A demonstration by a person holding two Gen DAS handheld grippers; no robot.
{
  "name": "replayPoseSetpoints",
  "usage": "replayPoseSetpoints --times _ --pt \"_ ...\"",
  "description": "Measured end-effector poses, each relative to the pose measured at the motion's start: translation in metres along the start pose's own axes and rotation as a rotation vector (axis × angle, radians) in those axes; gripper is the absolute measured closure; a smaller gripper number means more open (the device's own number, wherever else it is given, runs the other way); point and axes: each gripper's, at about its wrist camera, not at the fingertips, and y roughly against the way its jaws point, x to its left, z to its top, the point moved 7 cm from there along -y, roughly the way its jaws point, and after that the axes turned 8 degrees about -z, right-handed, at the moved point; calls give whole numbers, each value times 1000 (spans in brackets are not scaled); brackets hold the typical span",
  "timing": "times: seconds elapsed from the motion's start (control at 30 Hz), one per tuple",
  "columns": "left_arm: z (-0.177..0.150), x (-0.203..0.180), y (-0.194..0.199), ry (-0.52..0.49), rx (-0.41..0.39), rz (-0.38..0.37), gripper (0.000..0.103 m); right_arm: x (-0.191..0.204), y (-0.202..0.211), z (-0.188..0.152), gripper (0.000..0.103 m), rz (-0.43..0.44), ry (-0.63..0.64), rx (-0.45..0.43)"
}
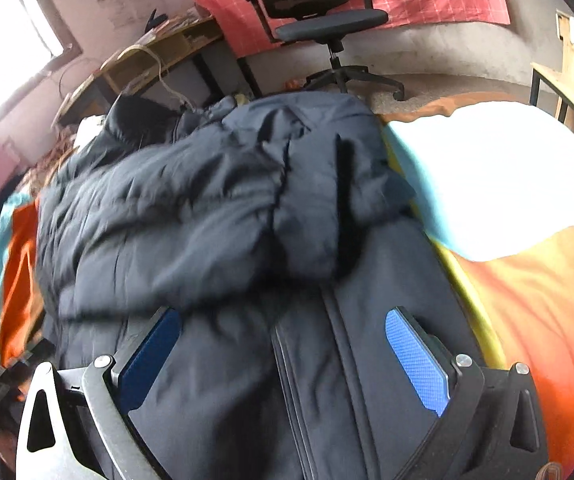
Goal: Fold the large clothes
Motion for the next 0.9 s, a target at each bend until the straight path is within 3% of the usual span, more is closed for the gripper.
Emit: replayPoseSetpoints --times 0.2,0.33,0.47,0.63,0.9 --pt "2 -13 34 -132 19 22 2 9 33 -27 0 -49 60 25" --pt "18 -19 48 -232 38 28 2 25 55 -27 0 -113 103 40" --pt "47 -11 44 -311 27 86 2 50 74 -3 0 -127 116 24" --pt "93 4 23 -281 29 117 2 72 75 33 0 -82 83 -5" --pt "199 -8 -36 -293 -71 159 2 80 15 104 0 -71 38 -17"
